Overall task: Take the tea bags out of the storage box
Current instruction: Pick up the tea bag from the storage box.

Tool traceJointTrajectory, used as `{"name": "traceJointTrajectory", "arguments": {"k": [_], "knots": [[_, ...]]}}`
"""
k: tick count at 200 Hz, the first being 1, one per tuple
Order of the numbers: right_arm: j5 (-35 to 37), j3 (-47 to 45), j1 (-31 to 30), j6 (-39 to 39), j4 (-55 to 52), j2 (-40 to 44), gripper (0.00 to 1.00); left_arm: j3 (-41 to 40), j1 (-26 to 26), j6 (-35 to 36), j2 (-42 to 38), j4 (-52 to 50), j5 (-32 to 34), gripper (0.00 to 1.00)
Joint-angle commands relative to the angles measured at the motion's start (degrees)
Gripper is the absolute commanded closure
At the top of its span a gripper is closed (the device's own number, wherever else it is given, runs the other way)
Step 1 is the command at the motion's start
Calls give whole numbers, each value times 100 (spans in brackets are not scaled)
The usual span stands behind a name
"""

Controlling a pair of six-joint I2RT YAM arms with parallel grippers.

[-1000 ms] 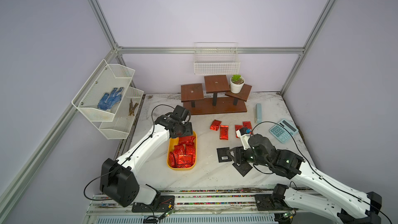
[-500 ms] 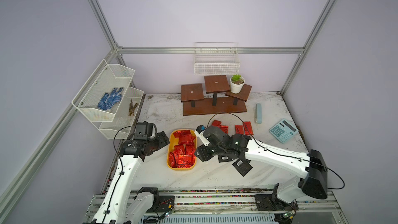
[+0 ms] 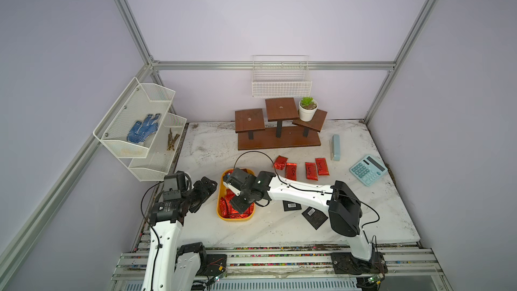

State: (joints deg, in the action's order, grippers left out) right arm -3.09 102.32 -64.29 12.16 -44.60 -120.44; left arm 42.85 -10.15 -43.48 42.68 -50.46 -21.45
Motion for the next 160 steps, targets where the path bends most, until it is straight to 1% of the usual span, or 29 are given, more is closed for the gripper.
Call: {"name": "traceJointTrajectory", "arguments": {"k": [1,19,20,22,36,40,47,58,70,101,160], "knots": [[382,264,-54,-415,-347,-167,37,-40,-114,-191,-174,181,-269,14],[691,244,-49,-614,-398,-238,35,-45,-145,-205,-221,169,-331,13],[698,244,-49,-630,-395,-241,33,-42,-149,-205,-223,168,-332,13],[727,231,-48,-659,-390,-242,31,-45,-153,-204,-222,168,-335,13],[793,150,-61,-906,-359,-242,27,-55,-170,-244,-267,167,-359,11],[794,143,-58,-971,-365,-251,20,-50,-172,-260,-289,168,-368,11],[800,122,-66,-1089,-357,-277,15,-58,-180,-290,-305,181,-393,11],[795,91,-94,-1234,-344,-304,12,-43,-180,-316,-332,175,-418,10],[737,40,-126,-1367,-321,-312,10,-22,-186,-321,-355,168,-421,10],[552,-86,-197,-1528,-235,-316,9,27,-198,-335,-373,112,-463,9],[502,-66,-221,-1529,-91,-615,18,193,-206,-459,-454,3,-326,8]]}}
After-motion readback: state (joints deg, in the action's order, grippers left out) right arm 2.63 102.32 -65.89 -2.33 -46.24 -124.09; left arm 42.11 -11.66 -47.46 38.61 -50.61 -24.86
